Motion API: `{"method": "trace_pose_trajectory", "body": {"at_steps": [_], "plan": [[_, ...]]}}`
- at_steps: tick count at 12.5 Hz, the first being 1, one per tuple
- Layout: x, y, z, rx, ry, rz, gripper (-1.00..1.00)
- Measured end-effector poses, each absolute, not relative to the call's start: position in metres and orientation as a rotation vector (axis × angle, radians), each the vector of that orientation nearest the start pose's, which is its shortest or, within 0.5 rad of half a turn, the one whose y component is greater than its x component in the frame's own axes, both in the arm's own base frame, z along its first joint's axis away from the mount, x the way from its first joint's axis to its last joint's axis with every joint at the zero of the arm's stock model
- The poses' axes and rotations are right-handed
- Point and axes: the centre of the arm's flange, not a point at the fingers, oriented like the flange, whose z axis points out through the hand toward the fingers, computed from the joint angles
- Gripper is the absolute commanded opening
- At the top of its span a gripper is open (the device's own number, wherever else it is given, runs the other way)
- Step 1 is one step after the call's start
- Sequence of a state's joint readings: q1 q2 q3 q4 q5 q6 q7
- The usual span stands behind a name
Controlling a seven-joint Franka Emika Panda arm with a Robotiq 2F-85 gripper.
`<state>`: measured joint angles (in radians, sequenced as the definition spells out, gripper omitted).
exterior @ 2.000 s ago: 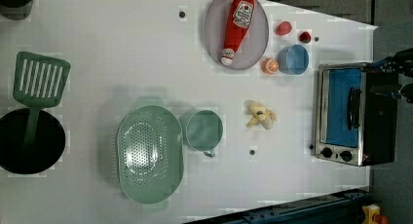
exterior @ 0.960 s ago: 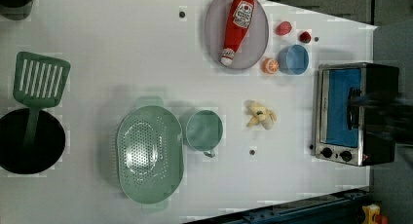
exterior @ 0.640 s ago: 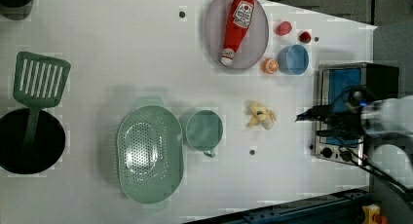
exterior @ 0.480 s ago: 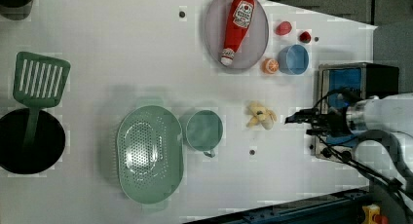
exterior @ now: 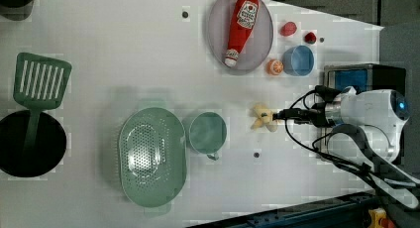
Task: Pick Banana and place it in mug.
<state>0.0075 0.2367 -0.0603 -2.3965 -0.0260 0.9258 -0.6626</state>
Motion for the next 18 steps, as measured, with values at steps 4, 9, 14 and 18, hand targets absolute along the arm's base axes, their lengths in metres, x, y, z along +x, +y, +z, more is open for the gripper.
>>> {"method": "trace_pose_trajectory", "body": {"at_steps": [4,9,14,18], "plan": [[0.485,-0.043,0.156,-3.171,0.233,0.127,1.0],[0.48,-0.022,0.146,-3.165,0.145,0.125,0.69],[0.479,-0.025,0.147,-3.168,0.154,0.082,-0.38],[0.475,-0.027,0.161,-3.163,0.172,0.073,-0.38]]}}
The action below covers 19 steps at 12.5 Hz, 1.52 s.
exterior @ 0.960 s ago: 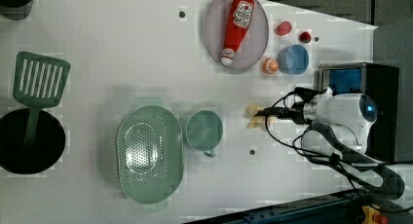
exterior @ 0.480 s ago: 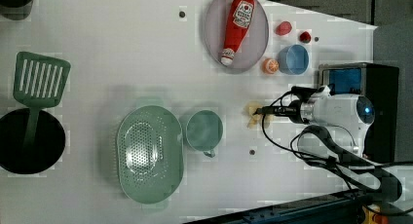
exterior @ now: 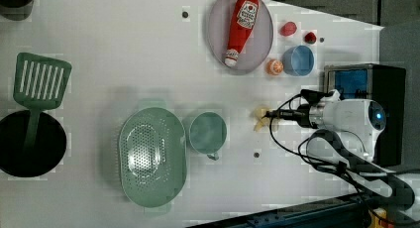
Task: Pick Banana and place it in mug.
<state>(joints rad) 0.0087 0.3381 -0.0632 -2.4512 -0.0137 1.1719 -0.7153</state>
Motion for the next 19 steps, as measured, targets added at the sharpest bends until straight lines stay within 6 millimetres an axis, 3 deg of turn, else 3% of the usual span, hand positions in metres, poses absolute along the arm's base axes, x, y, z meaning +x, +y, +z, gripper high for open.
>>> {"method": "trace_pose_trajectory", "body": {"at_steps": [1,3,7,10,12,14,16,19], "plan": [[0.474,-0.032,0.169,-3.167,0.172,0.083,-0.38],[0.475,-0.037,0.208,-3.154,0.207,0.124,-0.38],[0.49,-0.047,0.339,-3.138,0.242,0.076,-0.38],[0.468,-0.052,0.436,-3.124,0.257,0.038,-0.38],[0.466,-0.058,0.496,-3.131,0.264,0.003,-0.38],[0.468,-0.053,0.542,-3.145,0.269,-0.013,-0.38],[0.473,-0.032,0.562,-3.139,0.308,0.015,-0.38],[0.473,0.03,0.546,-3.12,0.425,0.102,-0.38]]}}
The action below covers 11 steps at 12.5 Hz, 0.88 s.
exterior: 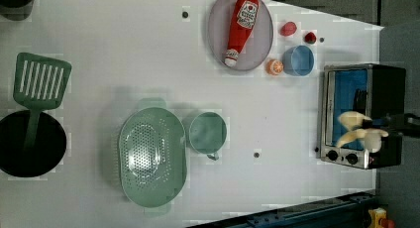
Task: Pick Banana and place it in mug.
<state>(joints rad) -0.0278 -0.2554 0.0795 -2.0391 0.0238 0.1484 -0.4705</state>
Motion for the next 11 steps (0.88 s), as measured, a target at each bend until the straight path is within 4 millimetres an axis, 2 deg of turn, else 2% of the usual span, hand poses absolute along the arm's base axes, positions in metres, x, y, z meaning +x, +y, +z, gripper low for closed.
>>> {"method": "trace_pose_trajectory", "body": {"at_steps": [2,4,5,7,9,11], "plan": [[0.473,0.091,0.529,-3.131,0.456,0.126,-0.38],[0.476,0.149,0.498,-3.13,0.454,0.149,-0.38],[0.48,0.176,0.478,-3.136,0.46,0.151,-0.38],[0.475,0.222,0.426,-3.133,0.471,0.205,-0.38],[0.466,0.257,0.383,-3.099,0.477,0.19,-0.38],[0.455,0.268,0.351,-3.078,0.544,0.186,-0.38]]}}
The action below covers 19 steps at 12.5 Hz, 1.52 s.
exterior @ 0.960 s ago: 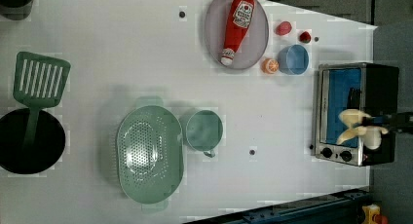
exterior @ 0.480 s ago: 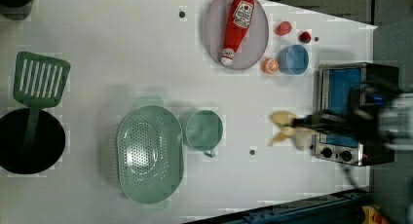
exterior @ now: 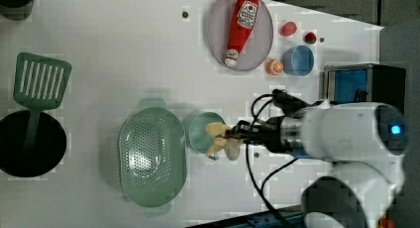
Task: Pick Banana and place it in mug.
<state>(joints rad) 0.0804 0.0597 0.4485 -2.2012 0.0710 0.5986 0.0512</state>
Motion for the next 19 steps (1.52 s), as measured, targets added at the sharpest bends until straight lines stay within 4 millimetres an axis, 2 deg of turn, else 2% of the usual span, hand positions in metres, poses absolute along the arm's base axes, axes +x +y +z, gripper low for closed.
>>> {"method": "trace_pose_trajectory", "body": {"at_steps": [3,6,8,10,12,14,15,18,19], "plan": [[0.451,0.259,0.324,-3.028,0.617,0.09,-0.38],[0.45,0.245,0.29,-3.015,0.687,0.16,-0.34],[0.442,0.236,0.267,-3.015,0.713,0.205,0.07],[0.433,0.239,0.246,-3.025,0.701,0.252,0.52],[0.433,0.246,0.242,-3.011,0.689,0.224,0.97],[0.436,0.245,0.252,-3.018,0.675,0.189,1.0],[0.437,0.246,0.263,-3.012,0.677,0.154,1.0],[0.446,0.237,0.317,-2.989,0.719,0.013,1.0],[0.448,0.227,0.341,-3.004,0.761,0.03,1.0]]}}
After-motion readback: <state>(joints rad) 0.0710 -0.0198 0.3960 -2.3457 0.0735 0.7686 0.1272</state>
